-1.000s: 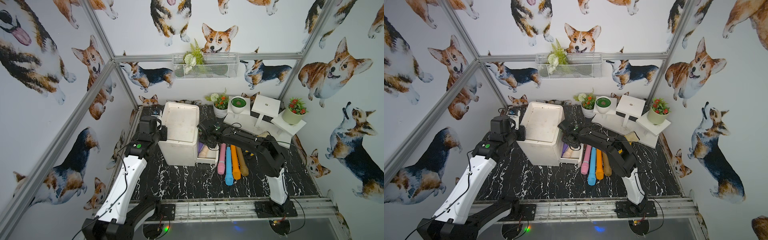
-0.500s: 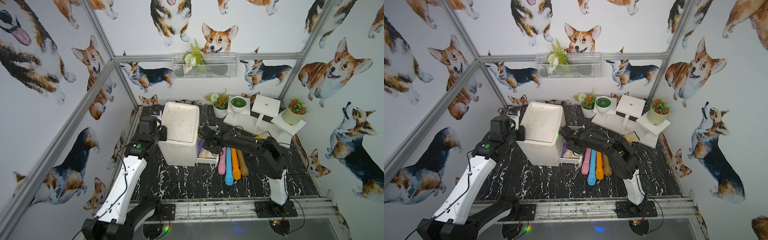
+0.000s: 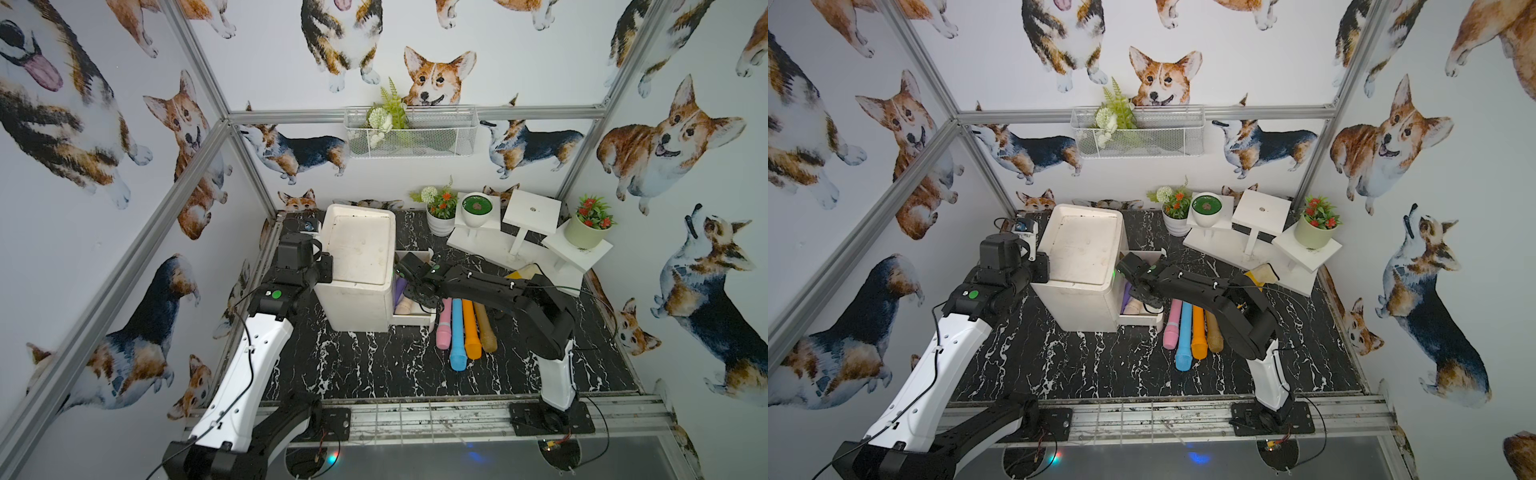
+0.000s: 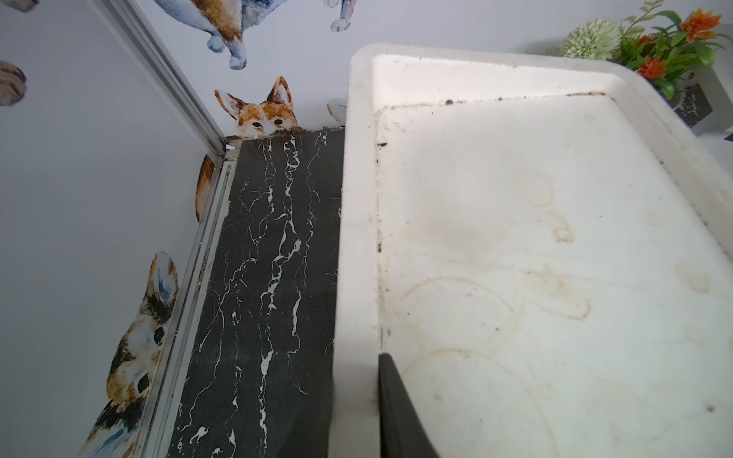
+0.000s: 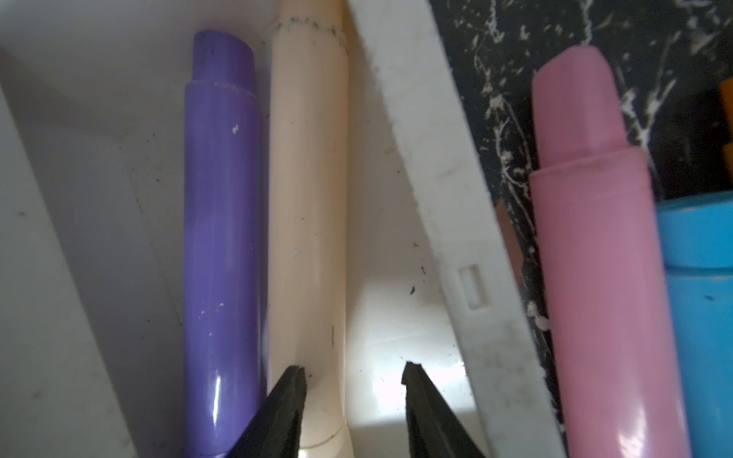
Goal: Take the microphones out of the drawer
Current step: Pick up the microphone from the drawer.
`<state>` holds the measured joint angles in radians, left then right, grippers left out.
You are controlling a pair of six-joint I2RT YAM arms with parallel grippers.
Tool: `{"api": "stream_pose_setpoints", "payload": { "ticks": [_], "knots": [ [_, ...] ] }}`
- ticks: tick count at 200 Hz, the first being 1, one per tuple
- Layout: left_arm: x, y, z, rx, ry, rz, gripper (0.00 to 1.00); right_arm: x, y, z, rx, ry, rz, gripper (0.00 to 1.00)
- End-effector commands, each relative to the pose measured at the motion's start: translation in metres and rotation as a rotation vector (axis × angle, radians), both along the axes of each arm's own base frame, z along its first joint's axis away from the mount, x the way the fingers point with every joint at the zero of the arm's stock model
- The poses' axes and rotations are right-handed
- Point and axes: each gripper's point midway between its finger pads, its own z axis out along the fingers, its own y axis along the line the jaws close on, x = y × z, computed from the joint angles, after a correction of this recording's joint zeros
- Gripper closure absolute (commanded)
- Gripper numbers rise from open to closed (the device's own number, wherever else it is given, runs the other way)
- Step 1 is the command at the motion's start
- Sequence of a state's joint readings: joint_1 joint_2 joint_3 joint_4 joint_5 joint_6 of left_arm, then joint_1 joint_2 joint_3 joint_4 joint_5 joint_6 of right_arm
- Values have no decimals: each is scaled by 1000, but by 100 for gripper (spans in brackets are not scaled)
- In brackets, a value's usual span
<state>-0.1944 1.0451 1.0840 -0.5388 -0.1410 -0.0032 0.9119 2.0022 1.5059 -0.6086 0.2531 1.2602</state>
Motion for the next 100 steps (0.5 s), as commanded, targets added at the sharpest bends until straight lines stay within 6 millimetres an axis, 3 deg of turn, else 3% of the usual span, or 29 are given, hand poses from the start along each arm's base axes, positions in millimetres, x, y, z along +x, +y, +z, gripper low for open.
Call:
{"api": "stream_pose_setpoints", "payload": {
  "ticks": [1,100],
  "knots": [
    [-1,-11,-3,10,14,-78,95,3,6,-3,7,6,-3,52],
    [-2,-10,-2,14,12,-75,95,7,20,-25,-21,76,13,47]
  ]
}}
